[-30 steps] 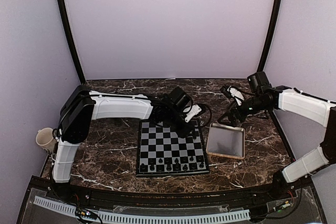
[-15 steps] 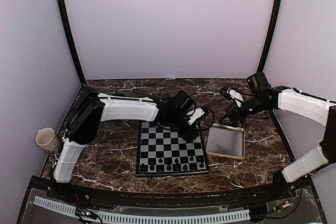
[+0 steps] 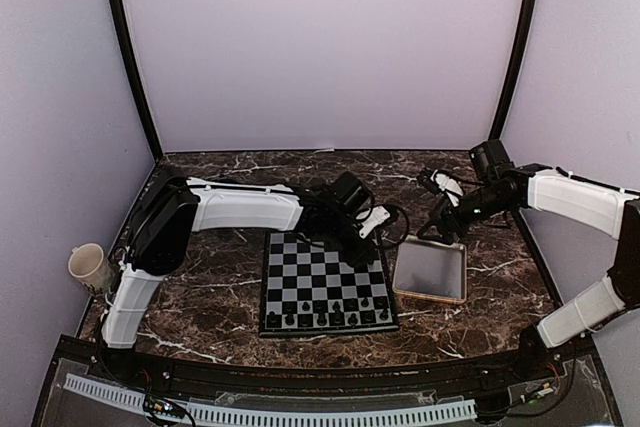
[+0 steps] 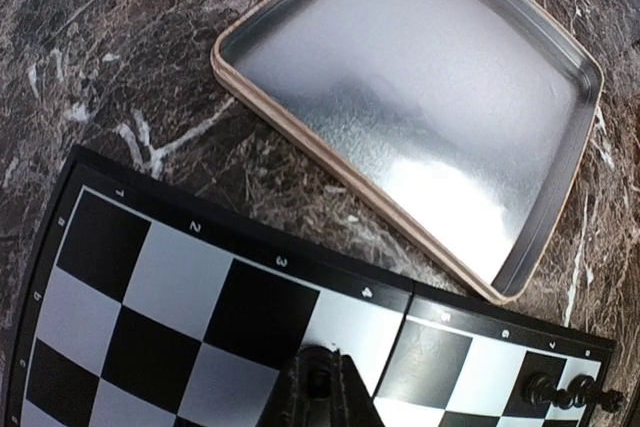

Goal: Set up the chess pieces on the board
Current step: Pick up the pawn from the chessboard, then place the pawn at h7.

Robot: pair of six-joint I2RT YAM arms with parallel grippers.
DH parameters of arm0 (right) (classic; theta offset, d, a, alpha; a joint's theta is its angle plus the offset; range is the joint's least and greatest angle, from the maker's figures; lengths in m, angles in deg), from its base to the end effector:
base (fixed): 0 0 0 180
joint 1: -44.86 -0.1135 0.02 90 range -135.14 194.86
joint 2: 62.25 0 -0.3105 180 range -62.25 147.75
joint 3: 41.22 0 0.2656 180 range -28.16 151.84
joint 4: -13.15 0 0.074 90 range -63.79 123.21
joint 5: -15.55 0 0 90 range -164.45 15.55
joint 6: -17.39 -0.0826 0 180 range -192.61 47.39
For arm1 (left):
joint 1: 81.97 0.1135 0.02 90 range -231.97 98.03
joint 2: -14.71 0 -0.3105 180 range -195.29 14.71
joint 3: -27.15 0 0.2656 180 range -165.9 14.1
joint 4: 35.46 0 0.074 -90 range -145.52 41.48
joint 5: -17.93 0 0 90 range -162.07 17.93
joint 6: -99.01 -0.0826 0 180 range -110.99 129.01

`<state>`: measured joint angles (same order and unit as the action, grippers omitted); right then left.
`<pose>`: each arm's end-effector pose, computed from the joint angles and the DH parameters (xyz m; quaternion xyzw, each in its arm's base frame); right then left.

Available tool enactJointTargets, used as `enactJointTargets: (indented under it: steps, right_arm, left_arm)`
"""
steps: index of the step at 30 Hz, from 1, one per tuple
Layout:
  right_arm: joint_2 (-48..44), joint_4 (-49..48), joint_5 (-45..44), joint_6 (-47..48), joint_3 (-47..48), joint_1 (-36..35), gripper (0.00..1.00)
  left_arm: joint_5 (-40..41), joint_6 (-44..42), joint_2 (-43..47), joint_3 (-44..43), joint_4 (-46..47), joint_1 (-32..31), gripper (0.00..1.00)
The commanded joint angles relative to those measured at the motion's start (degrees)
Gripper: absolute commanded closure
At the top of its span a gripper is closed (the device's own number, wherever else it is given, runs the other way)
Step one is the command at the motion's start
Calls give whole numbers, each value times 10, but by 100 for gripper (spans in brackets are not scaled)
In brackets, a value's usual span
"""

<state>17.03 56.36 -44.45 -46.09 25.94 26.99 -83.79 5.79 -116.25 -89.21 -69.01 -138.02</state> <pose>0.2773 0.1328 0.2431 -0.4197 0.8246 0.2247 0.3056 0.3122 -0.4937 0.1657 0.4911 0.7896 -0.2435 0.2758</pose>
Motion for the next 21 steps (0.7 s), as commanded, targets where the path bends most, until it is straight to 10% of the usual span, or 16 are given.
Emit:
enactJointTargets:
  steps: [1, 21]
  right_arm:
    - [5, 1, 6, 6, 7, 2, 22]
    - [14, -6, -43, 19, -3, 2, 3]
  left_arm:
    - [3, -14, 82, 41, -36, -2, 95]
    - [87, -47, 442, 455, -14, -2, 95]
